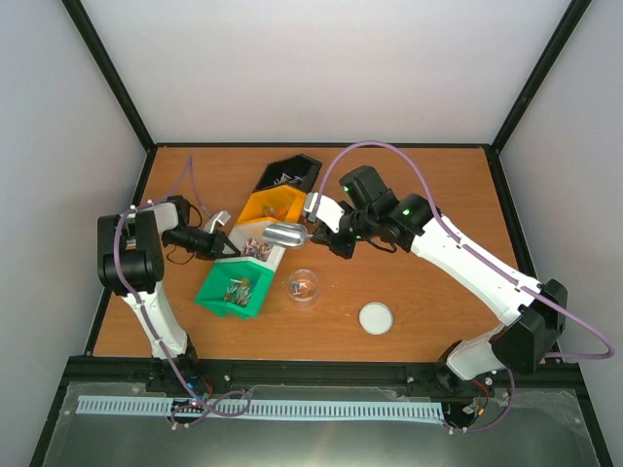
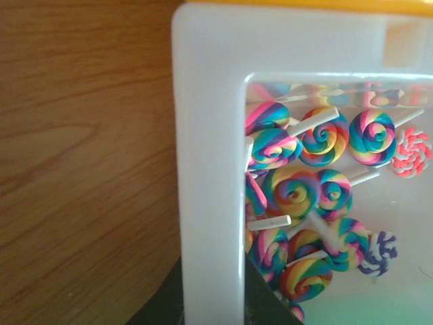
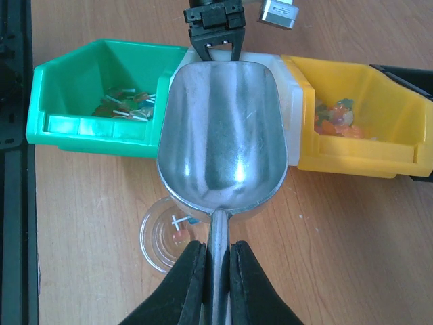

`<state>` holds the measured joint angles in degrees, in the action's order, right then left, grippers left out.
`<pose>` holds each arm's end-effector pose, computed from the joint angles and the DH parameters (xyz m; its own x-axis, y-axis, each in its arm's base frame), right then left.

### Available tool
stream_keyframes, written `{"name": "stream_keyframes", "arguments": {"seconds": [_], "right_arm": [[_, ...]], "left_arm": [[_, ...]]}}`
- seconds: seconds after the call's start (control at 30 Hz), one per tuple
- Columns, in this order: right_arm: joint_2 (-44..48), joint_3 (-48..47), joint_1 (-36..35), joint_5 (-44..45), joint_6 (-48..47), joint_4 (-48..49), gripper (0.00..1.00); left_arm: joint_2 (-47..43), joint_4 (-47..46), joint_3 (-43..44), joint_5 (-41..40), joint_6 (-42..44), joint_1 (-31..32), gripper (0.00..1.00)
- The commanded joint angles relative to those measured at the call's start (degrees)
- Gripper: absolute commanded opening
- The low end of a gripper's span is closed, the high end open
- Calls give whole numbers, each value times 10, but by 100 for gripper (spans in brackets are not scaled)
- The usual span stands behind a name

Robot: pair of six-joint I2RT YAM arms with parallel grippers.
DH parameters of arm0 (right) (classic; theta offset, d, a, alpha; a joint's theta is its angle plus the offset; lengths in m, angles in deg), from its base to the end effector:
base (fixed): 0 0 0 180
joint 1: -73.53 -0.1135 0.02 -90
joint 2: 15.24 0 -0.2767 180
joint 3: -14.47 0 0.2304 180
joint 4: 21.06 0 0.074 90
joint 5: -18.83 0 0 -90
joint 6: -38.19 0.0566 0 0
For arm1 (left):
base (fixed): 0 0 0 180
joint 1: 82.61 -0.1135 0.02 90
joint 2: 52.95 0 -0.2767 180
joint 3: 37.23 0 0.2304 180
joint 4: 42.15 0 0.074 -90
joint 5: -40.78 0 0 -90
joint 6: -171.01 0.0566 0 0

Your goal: Pack the candies

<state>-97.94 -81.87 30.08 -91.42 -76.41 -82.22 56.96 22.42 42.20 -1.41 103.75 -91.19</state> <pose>0.2004 0.2168 0.3486 -0.1476 -0.6778 -0.7203 -0.9638 0.2620 -0.0490 0.3058 0.0037 0.1452 -0.9721 0.1159 -0.2041 0.2289 0.6609 -0.7147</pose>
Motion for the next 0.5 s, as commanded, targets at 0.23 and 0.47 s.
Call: {"name": "stream_keyframes", "arguments": {"seconds": [0.23,0.47], "right_arm": [[6,3,4,-30,3,-3,3],[-35,-38,-11,-45,10,-49,3]], "left_arm": [[-67,-116,-44,-5,-76,2,1],[-163,-156,-86,-121,-115,3,1]]}}
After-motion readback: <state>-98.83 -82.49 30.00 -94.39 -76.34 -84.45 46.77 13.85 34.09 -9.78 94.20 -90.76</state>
